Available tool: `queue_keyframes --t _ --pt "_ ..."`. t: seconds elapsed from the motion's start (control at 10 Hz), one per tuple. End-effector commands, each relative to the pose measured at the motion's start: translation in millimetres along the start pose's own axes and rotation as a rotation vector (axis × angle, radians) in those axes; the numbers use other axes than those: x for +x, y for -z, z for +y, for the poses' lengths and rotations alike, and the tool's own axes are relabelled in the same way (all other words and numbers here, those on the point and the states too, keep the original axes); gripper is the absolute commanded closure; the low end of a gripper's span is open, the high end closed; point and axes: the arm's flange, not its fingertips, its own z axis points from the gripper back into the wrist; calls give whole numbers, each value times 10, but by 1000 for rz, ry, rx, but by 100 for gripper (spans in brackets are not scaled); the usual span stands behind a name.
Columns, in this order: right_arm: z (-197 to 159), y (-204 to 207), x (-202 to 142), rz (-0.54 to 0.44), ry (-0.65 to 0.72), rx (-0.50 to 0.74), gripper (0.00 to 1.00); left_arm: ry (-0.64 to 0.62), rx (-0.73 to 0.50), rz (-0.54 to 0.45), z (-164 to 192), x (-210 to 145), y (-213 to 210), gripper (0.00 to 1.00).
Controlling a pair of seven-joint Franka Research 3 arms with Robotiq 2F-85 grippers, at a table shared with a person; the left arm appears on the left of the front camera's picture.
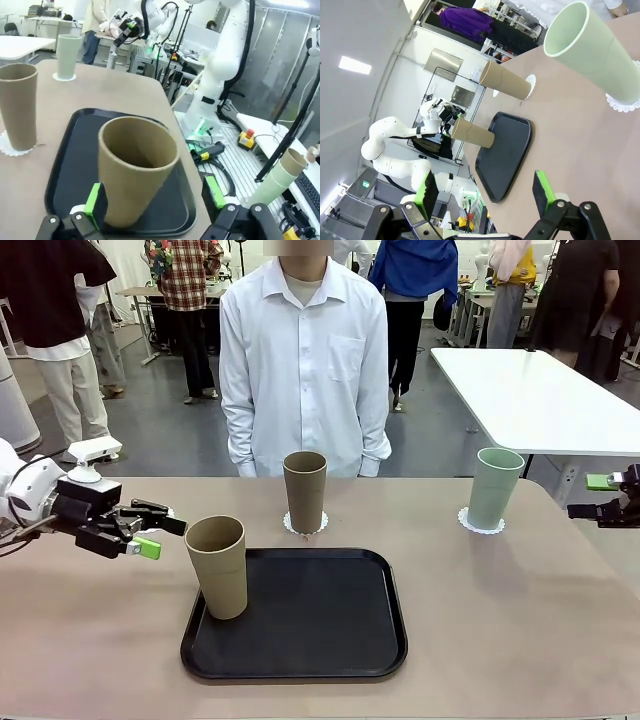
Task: Place coasters on the table and set cups on them.
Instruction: Take one Reusable plastic cup from the Flat Tray and place it on a coaster set by the human.
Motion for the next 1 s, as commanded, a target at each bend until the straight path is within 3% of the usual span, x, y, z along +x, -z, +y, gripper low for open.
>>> queue_keyframes --t 0.0,0.2,0.9 --pt "9 9 2 0 -6 8 0 69 97 19 37 125 -81 0" --pt "9 9 2 0 -6 8 0 108 150 31 27 183 -169 0" --pt "9 9 2 0 -6 8 0 75 118 43 78 217 -249 0"
